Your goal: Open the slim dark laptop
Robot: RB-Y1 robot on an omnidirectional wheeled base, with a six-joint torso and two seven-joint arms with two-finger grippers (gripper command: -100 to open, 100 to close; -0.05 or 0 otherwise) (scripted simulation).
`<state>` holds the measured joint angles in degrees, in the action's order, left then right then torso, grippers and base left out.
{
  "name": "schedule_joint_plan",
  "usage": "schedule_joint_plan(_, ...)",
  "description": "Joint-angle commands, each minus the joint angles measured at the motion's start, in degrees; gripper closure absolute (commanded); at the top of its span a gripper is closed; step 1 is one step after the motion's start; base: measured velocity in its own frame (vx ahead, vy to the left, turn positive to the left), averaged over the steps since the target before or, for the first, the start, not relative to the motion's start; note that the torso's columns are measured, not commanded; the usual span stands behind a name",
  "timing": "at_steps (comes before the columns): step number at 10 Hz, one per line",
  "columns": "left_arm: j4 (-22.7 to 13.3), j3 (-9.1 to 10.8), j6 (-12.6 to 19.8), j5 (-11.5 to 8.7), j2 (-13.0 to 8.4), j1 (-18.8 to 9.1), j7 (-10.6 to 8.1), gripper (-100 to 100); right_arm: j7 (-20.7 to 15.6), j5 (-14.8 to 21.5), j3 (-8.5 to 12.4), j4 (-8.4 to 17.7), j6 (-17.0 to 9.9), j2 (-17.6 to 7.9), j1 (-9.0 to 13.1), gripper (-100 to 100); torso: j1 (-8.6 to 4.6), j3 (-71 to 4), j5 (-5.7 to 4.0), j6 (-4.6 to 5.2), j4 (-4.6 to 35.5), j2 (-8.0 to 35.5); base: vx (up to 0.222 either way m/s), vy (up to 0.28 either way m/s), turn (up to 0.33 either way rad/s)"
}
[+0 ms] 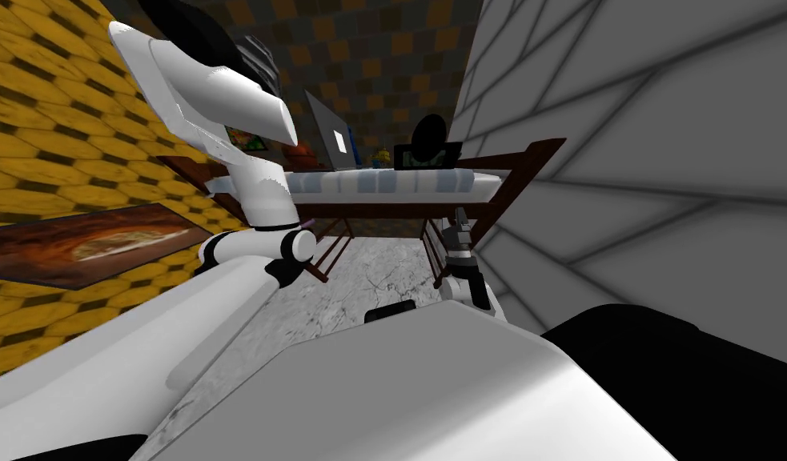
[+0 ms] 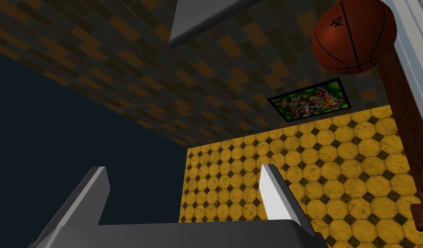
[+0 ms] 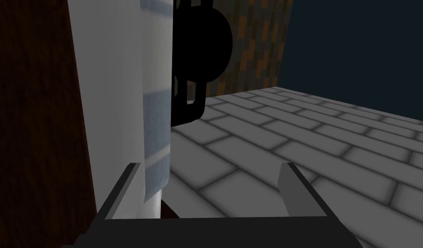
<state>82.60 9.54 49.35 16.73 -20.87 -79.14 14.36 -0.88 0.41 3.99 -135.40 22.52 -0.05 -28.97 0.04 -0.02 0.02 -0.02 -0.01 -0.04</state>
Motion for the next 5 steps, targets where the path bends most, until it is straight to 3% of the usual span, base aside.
schedule_joint_plan(1,-3.0,0.58,4.2,-0.1,-0.7,-4.5,1.2,-100,0.0,0.0,0.0,0.0,0.0,0.0,0.0,0,0.02,0.0,0.0,0.03,0.0,0.0,0.054,0.026,-0.066)
schedule_joint_plan(5,-8.7,1.55,9.8,-0.5,-2.2,-11.1,3.25,-100,0.0,0.0,0.0,0.0,0.0,0.0,0.0,0,-0.05,0.0,-0.03,0.04,0.0,0.0,0.056,0.025,-0.115)
